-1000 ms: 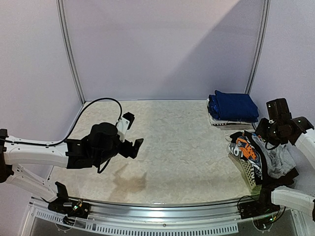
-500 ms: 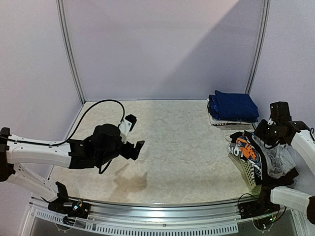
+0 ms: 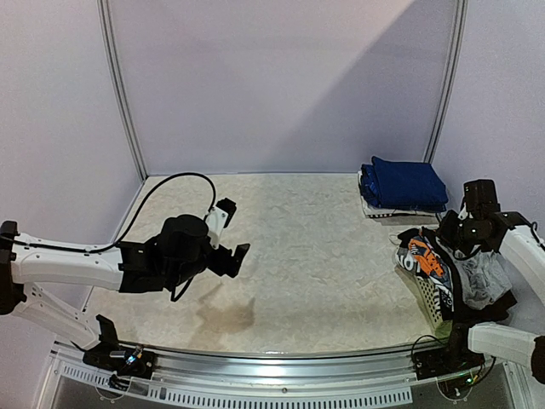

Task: Fold and stack the mixed laundry pile
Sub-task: Pick up the crumpled tank top from the bin.

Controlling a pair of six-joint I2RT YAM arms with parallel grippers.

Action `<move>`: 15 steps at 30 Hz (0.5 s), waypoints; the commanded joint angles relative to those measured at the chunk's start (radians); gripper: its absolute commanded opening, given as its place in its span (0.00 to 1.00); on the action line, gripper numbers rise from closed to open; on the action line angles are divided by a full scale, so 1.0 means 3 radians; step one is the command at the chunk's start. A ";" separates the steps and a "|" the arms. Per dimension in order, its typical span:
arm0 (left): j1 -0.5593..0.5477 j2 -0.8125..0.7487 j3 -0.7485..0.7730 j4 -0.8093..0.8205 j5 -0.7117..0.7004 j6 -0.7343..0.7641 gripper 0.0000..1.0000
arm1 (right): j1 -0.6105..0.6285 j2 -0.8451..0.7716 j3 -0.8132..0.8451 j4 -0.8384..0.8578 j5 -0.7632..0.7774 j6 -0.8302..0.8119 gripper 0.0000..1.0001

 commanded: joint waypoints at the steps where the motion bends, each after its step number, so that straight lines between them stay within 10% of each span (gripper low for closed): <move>1: 0.0051 0.0037 -0.0009 -0.0003 -0.0021 -0.0003 0.97 | -0.0019 -0.0135 0.0110 -0.0079 -0.0021 -0.0064 0.00; 15: 0.0051 -0.0006 0.0021 0.0007 0.0045 -0.0036 0.97 | -0.0012 -0.0156 0.1626 -0.0536 -0.0426 -0.0268 0.00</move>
